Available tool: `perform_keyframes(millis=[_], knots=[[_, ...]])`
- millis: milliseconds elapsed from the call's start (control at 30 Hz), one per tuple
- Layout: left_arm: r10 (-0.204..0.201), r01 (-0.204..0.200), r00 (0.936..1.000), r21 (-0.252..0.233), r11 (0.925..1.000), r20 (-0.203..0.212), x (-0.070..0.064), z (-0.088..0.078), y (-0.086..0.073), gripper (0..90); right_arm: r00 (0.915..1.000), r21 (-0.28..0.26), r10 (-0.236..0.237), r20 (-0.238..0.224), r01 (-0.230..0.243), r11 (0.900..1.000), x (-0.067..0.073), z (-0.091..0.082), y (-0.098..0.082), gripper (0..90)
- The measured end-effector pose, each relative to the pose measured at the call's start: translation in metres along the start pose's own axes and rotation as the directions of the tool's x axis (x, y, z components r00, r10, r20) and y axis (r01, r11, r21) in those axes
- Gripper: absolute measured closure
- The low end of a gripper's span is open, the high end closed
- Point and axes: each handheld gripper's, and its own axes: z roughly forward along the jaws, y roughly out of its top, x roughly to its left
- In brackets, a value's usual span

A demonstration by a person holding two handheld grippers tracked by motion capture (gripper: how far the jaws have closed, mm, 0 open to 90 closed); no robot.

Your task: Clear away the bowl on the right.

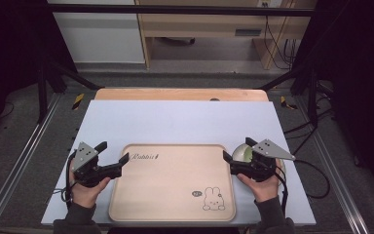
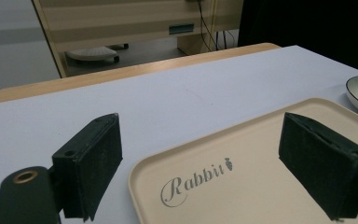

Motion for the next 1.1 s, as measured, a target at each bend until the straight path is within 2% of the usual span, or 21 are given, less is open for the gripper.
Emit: perform_keyframes(millis=[467,500,667,900,1100], knots=[[0.000,0.000,1.0000,0.006,1.0000,-0.003,0.000,0.001,-0.001,12.9,0.9995,0.013,0.014,0.029,-0.014,1.000,-0.009,-0.007,0.002,9.5],[0.000,0.000,1.0000,0.007,1.0000,-0.003,0.000,0.001,-0.001,12.9,0.9990,0.015,0.027,0.035,-0.028,1.000,-0.011,-0.008,0.002,9.5],[0.001,-0.001,1.0000,0.006,1.0000,-0.002,0.000,0.001,-0.001,12.9,0.9982,0.022,0.029,0.052,-0.030,0.999,-0.016,-0.011,0.002,9.7],[0.004,-0.004,1.0000,0.011,0.9999,-0.002,0.000,0.002,-0.001,12.9,0.9949,0.040,0.056,0.084,-0.059,0.997,-0.025,-0.014,0.001,10.6],[0.004,-0.003,1.0000,0.009,1.0000,-0.005,0.000,0.002,-0.001,12.9,0.9936,0.055,0.054,0.099,-0.060,0.997,-0.031,-0.015,0.000,10.8]])
